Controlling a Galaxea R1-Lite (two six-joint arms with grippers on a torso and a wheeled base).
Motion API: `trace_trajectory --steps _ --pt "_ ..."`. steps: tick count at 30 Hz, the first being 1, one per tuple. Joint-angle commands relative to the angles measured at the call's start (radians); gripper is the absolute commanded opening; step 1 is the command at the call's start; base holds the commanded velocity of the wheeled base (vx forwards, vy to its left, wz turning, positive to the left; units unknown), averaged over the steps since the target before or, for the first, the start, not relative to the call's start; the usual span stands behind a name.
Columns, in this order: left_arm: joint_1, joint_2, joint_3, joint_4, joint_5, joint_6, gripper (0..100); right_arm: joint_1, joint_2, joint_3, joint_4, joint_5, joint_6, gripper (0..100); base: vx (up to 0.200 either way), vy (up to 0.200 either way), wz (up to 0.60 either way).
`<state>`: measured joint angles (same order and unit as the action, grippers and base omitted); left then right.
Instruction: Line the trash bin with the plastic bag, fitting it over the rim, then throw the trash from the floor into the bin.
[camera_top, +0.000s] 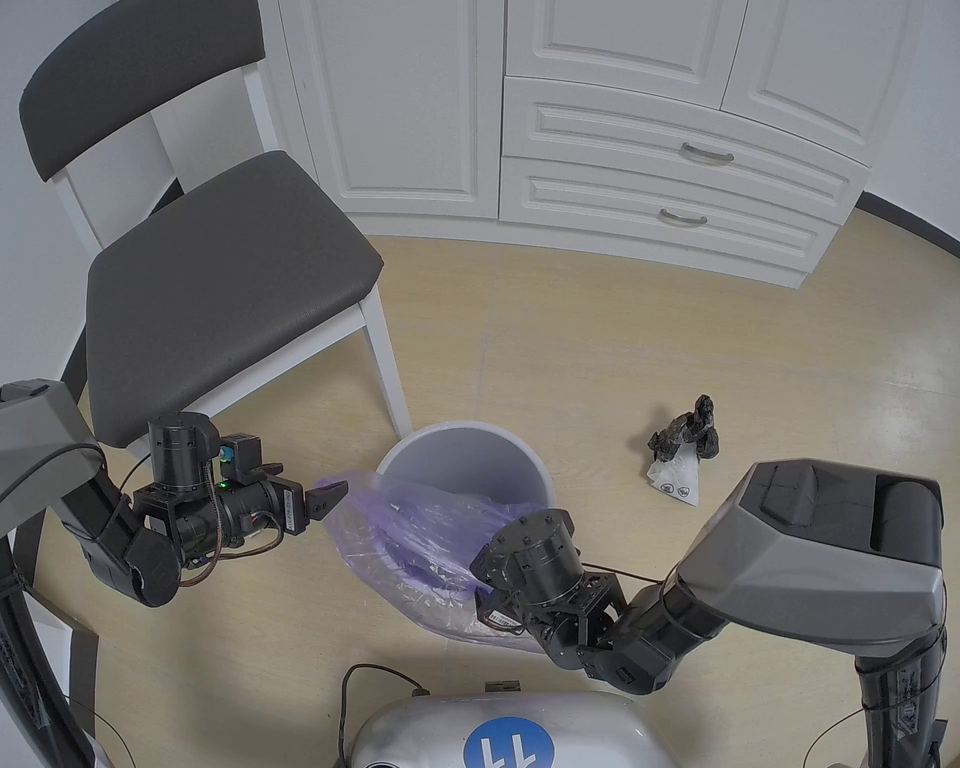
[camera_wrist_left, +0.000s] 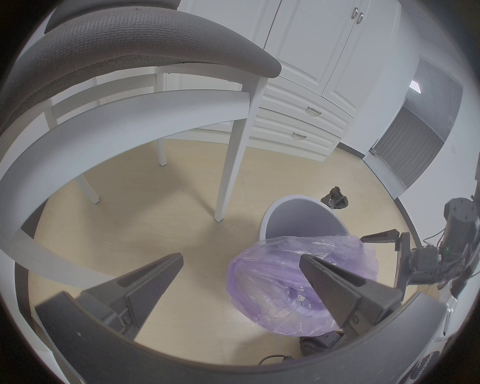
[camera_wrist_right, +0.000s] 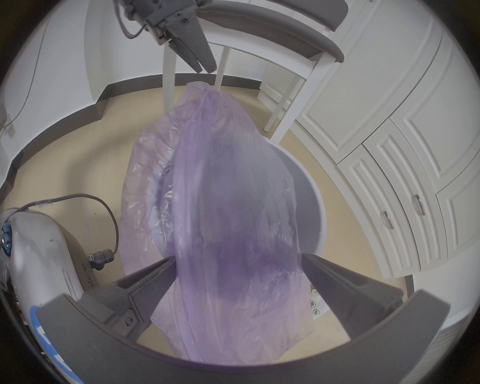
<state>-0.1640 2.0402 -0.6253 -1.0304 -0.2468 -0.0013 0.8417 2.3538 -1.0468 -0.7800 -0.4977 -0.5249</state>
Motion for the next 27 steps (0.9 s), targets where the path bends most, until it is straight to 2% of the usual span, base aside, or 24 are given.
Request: trace_trajectory --steps 1,2,15,22,27 --pt "0.000 -0.005 -0.001 0.000 0.000 0.000 100 -0.007 -0.008 -0.042 0.033 0.007 0.014 100 0.000 0.000 0.00" --pt "0.001 -0.005 -0.001 0.000 0.000 0.000 100 -0.006 -0.010 -0.042 0.036 0.007 0.014 0 0.000 0.000 0.00" --pt "0.006 -0.008 -0.004 -0.002 0.000 0.000 100 -0.049 -0.015 -0.147 0.107 0.008 0.036 0 0.000 0.000 0.00" --pt "0.006 -0.006 -0.005 -0.008 0.000 0.000 100 -0.113 0.028 -0.308 0.174 0.008 0.043 0 0.000 0.000 0.00" --pt "0.005 -0.005 -0.005 -0.011 0.000 -0.002 100 -0.139 0.104 -0.486 0.252 0.008 0.108 0 0.000 0.000 0.00"
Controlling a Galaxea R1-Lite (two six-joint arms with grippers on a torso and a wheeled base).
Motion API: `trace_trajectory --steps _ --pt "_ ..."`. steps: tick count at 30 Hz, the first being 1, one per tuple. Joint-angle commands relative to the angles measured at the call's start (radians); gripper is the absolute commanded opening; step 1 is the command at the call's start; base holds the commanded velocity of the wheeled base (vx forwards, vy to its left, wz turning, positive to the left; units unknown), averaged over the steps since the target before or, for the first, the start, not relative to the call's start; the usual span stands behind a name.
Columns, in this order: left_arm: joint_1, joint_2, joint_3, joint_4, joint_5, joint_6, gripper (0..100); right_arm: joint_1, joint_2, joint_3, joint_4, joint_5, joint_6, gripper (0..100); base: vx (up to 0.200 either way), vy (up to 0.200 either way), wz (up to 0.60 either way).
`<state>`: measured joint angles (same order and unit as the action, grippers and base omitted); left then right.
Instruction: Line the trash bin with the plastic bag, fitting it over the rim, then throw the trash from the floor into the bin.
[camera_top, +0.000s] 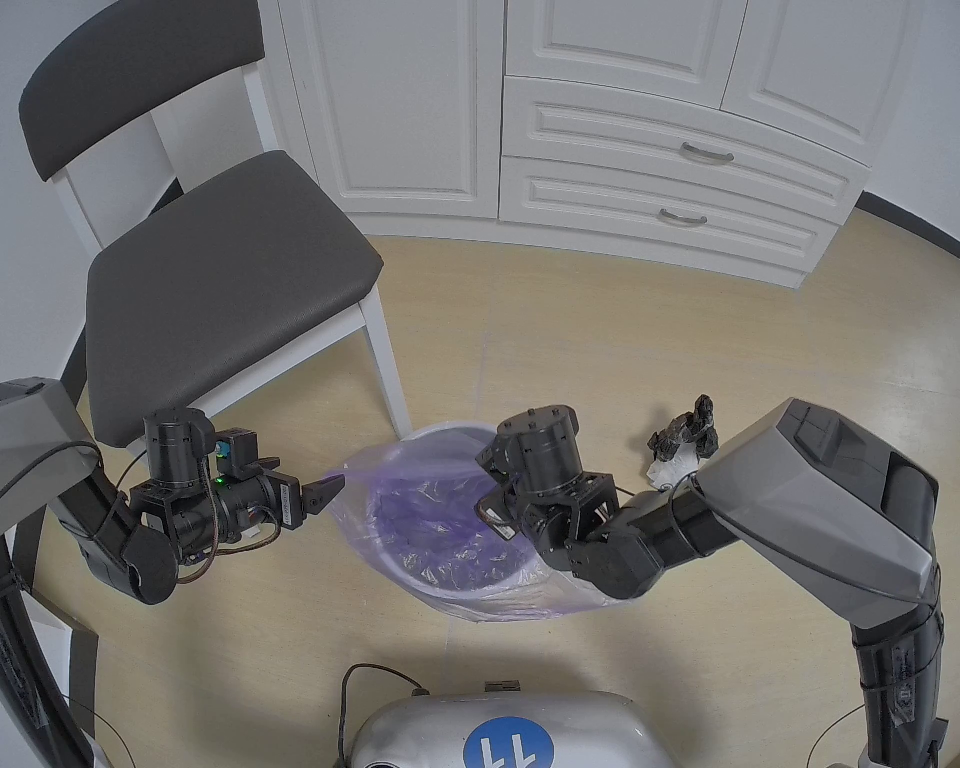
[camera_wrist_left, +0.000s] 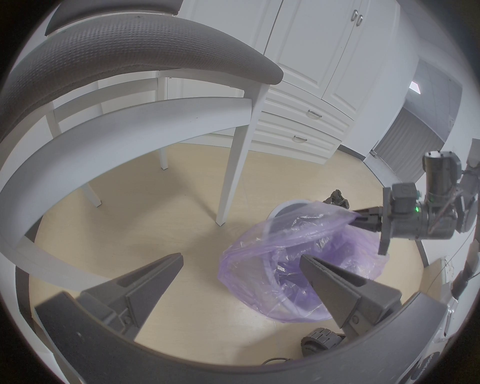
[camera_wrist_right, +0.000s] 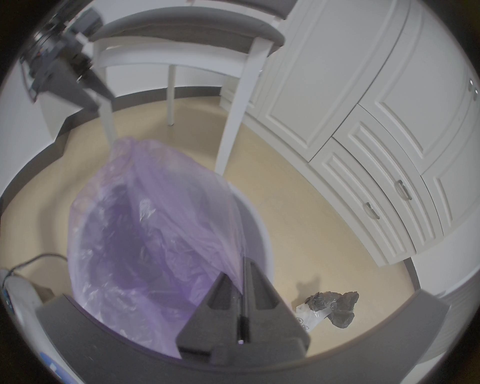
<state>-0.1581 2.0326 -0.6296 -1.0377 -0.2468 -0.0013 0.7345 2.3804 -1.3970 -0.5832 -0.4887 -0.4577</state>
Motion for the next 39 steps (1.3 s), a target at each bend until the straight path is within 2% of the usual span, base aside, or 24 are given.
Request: trace_trajectory --steps 1,6,16,20,21,25,29,35,39 --pt "-0.001 0.003 -0.001 -0.004 0.000 -0.002 100 -0.035 0.091 -0.166 0.069 -0.001 0.054 0 0.000 0.000 0.00" --pt "-0.005 0.006 0.001 -0.005 -0.002 -0.002 100 -0.052 0.135 -0.258 0.109 -0.002 0.090 0 0.000 0.000 0.00" --pt "-0.005 0.003 0.002 -0.005 -0.002 -0.002 100 -0.083 0.260 -0.511 0.115 -0.002 0.096 0 0.000 0.000 0.00" --pt "-0.005 0.002 0.004 -0.007 -0.002 -0.002 100 -0.081 0.290 -0.573 0.114 -0.013 0.136 0 0.000 0.000 0.00" --pt "-0.001 0.000 0.007 -0.013 -0.002 0.001 100 -0.081 0.318 -0.603 0.112 -0.016 0.168 0 0.000 0.000 0.00" --pt "-0.001 0.000 0.010 -0.021 -0.002 0.001 100 -0.081 0.333 -0.603 0.095 -0.021 0.197 0 0.000 0.000 0.00" --pt "-0.003 0.000 0.011 -0.021 -0.002 0.001 100 -0.081 0.341 -0.603 0.031 -0.019 0.205 0 0.000 0.000 0.00" --pt "-0.003 0.002 0.011 -0.027 -0.002 0.001 100 -0.079 0.344 -0.603 -0.208 -0.028 0.205 0 0.000 0.000 0.00" --pt "-0.006 0.009 0.013 -0.044 -0.002 0.001 100 -0.083 0.342 -0.603 -0.280 -0.028 0.205 0 0.000 0.000 0.00"
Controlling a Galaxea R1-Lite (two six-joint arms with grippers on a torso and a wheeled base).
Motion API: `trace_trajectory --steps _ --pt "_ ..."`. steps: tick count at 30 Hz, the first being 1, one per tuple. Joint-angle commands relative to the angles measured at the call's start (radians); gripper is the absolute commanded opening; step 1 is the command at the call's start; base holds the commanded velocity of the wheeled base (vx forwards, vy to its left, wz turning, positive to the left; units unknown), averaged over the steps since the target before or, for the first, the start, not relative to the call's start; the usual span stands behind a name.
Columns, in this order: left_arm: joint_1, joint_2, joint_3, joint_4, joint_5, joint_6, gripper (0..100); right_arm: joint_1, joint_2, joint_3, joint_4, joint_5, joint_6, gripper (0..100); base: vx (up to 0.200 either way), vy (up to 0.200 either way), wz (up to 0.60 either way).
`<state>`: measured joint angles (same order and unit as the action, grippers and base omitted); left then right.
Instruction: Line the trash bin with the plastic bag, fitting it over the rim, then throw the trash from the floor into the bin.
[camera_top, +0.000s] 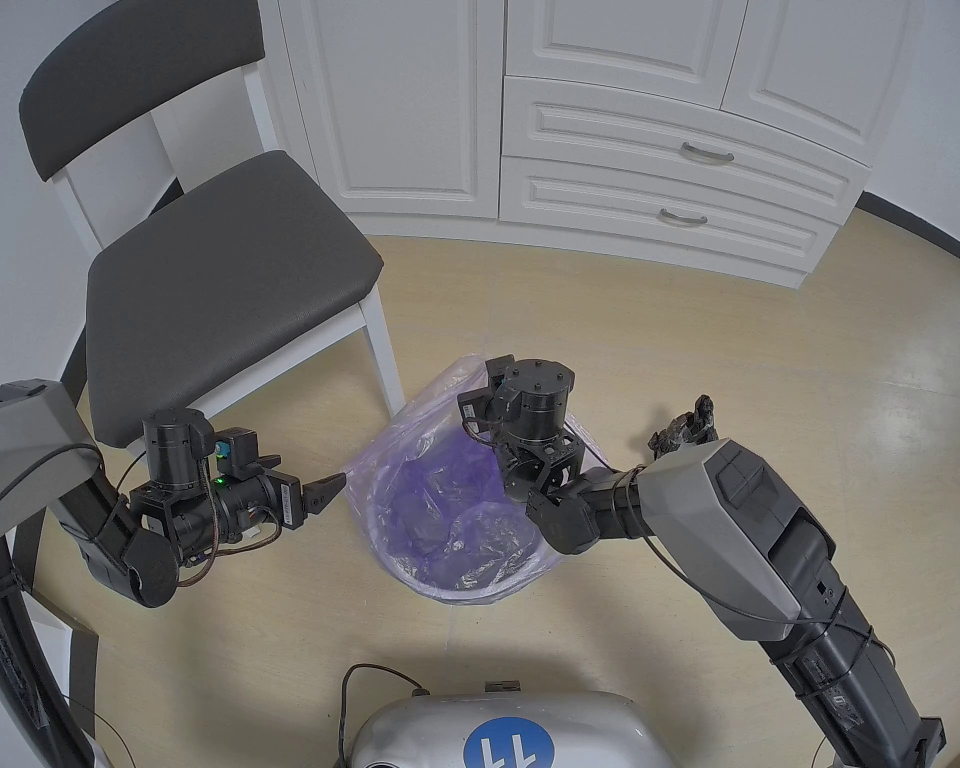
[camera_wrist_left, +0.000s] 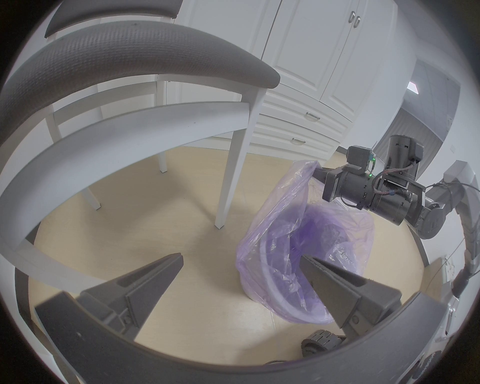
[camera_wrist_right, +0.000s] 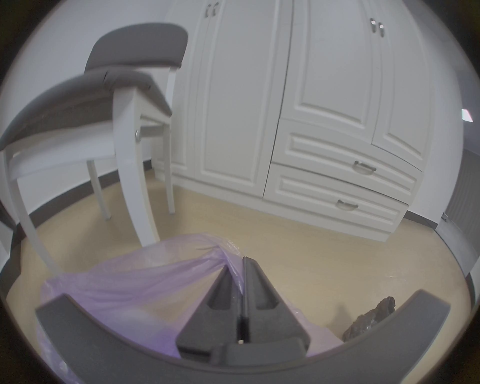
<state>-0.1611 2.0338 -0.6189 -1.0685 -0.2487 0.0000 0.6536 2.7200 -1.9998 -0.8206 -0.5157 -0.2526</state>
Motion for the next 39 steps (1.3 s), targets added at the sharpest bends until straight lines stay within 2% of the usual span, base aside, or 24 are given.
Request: trace_trajectory --steps 1,4,5,11,13,14,15,17,19,24,26,32,35,38,39 --pt "-0.003 0.008 0.004 -0.018 0.000 0.000 100 -0.003 0.006 0.000 -0.051 -0.001 -0.001 0 0.000 0.000 0.00" --pt "-0.005 0.009 0.011 -0.030 0.000 0.000 100 -0.003 0.018 0.000 -0.061 -0.001 -0.002 0 0.000 0.000 0.00" --pt "-0.005 0.009 0.015 -0.031 0.000 0.000 100 -0.003 0.021 0.000 -0.063 -0.001 -0.002 100 0.000 0.000 0.00" --pt "-0.009 0.022 0.018 -0.033 0.000 0.002 100 0.006 0.001 0.000 -0.074 -0.004 -0.011 100 0.000 0.000 0.00" --pt "-0.020 0.036 0.016 -0.033 0.000 0.002 100 0.011 -0.080 0.118 -0.057 0.008 -0.054 100 0.000 0.000 0.00" --pt "-0.020 0.036 0.016 -0.033 0.000 0.002 100 0.011 -0.080 0.118 -0.057 0.008 -0.054 100 0.000 0.000 0.00" --pt "-0.020 0.042 0.018 -0.033 0.000 0.003 100 0.012 -0.172 0.253 -0.008 0.033 -0.070 100 0.000 0.000 0.00" --pt "-0.023 0.048 0.016 -0.033 0.000 0.003 100 0.015 -0.281 0.368 0.083 0.083 -0.062 100 0.000 0.000 0.00" --pt "-0.025 0.057 0.013 -0.033 -0.001 0.002 100 0.015 -0.336 0.414 0.129 0.094 -0.050 100 0.000 0.000 0.00" --pt "-0.067 0.118 0.005 -0.100 0.003 -0.006 100 0.004 -0.513 0.601 0.337 0.109 0.039 100 0.000 0.000 0.00" --pt "-0.089 0.155 0.015 -0.153 0.029 -0.008 100 0.015 -0.545 0.659 0.385 0.115 0.104 100 0.000 0.000 0.00" --pt "-0.124 0.221 -0.033 -0.191 0.174 -0.032 100 0.040 -0.605 0.765 0.385 0.120 0.363 100 0.000 0.000 0.00" --pt "-0.117 0.217 -0.071 -0.179 0.203 -0.077 100 0.029 -0.608 0.831 0.365 0.114 0.455 100 0.000 0.000 0.00" --pt "-0.084 0.183 -0.076 -0.165 0.203 -0.083 100 0.027 -0.585 0.880 0.271 0.114 0.567 100 0.000 0.000 0.00" --pt "-0.084 0.180 -0.076 -0.163 0.203 -0.083 100 0.027 -0.582 0.880 0.265 0.112 0.570 100 0.000 0.000 0.00"
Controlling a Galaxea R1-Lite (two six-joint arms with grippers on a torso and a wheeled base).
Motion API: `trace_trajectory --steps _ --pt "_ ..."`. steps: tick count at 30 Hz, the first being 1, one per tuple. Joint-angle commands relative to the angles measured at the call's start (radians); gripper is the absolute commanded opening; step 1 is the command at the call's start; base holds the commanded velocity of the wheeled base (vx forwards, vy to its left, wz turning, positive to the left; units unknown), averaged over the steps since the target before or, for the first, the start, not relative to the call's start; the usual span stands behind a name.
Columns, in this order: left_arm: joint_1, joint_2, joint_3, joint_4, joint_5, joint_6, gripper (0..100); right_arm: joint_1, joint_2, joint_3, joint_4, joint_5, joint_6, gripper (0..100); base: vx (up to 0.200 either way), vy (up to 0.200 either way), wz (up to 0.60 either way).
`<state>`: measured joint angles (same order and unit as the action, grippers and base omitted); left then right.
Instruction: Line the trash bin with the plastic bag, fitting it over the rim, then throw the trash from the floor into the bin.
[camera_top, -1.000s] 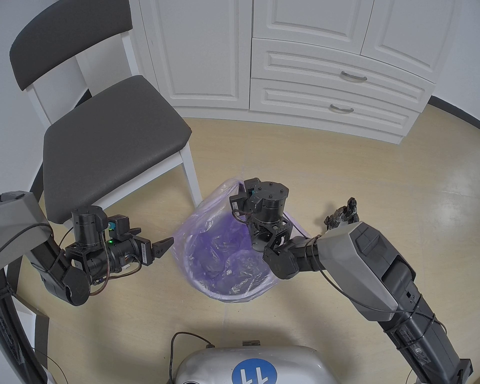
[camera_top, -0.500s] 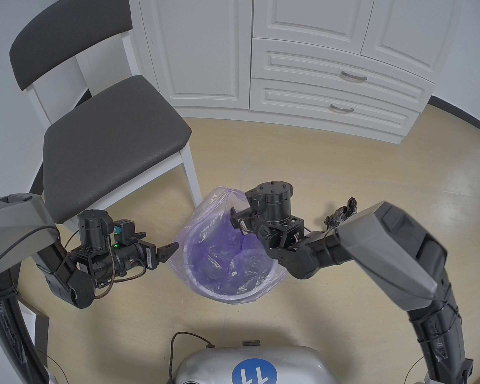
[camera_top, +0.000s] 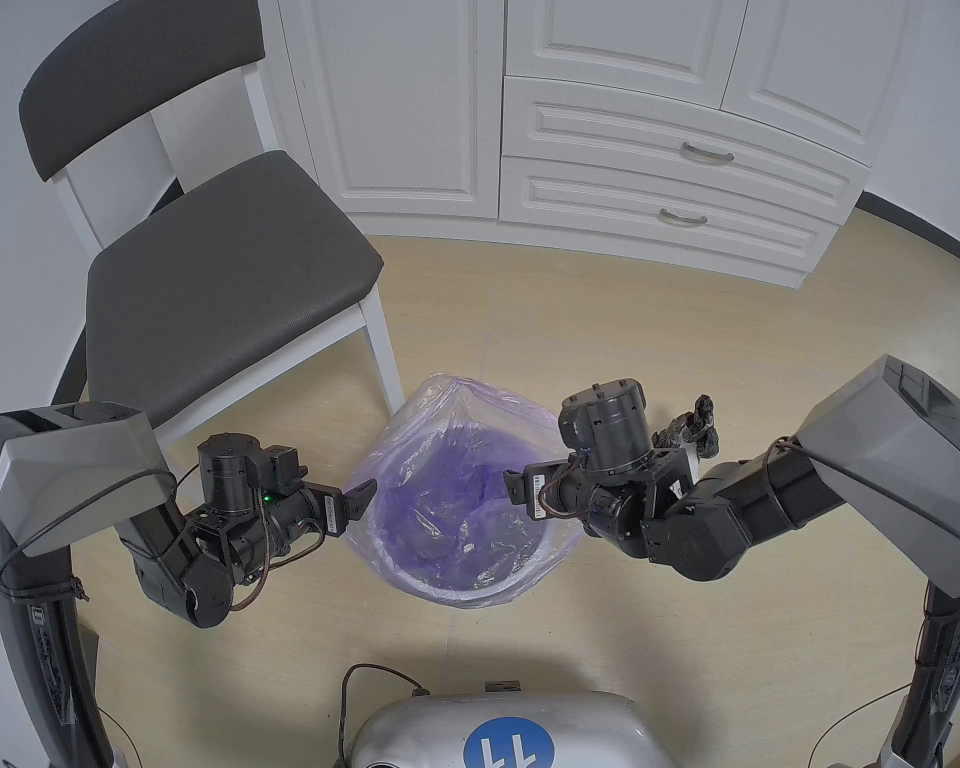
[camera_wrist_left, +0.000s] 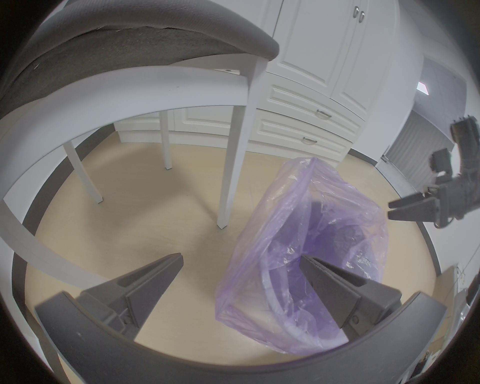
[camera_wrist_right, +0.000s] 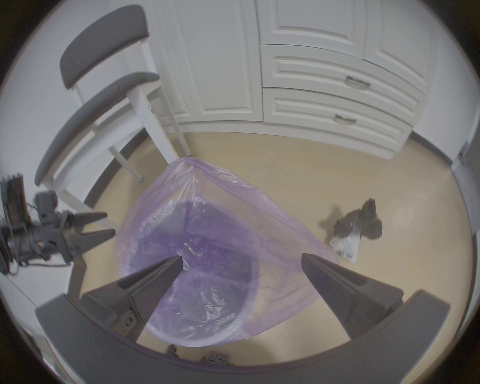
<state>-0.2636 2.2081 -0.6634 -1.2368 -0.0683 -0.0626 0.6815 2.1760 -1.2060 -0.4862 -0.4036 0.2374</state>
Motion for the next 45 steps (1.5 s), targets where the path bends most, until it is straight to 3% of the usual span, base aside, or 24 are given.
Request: trace_trajectory --steps 1,7,19,33,37,45 --pt "0.021 -0.010 -0.025 0.025 0.018 -0.025 100 -0.007 -0.008 0.088 -0.126 -0.003 0.106 100 0.000 0.000 0.00" --pt "0.003 -0.001 -0.047 0.045 0.022 -0.080 100 -0.056 0.010 0.100 -0.192 -0.003 0.120 100 0.000 0.000 0.00" --pt "0.001 0.002 -0.015 0.040 0.019 -0.080 100 -0.126 0.053 0.095 -0.186 -0.003 0.108 100 0.000 0.000 0.00" --pt "-0.046 0.087 -0.044 0.014 0.028 -0.085 100 -0.134 0.105 0.072 -0.195 -0.001 0.114 100 0.000 0.000 0.00" --pt "-0.059 0.160 -0.194 -0.003 0.196 -0.192 100 -0.131 0.117 0.055 -0.219 -0.003 0.117 100 0.000 0.000 0.00" --pt "-0.025 0.167 -0.300 0.020 0.219 -0.280 100 -0.132 0.136 0.054 -0.246 -0.003 0.117 100 0.000 0.000 0.00"
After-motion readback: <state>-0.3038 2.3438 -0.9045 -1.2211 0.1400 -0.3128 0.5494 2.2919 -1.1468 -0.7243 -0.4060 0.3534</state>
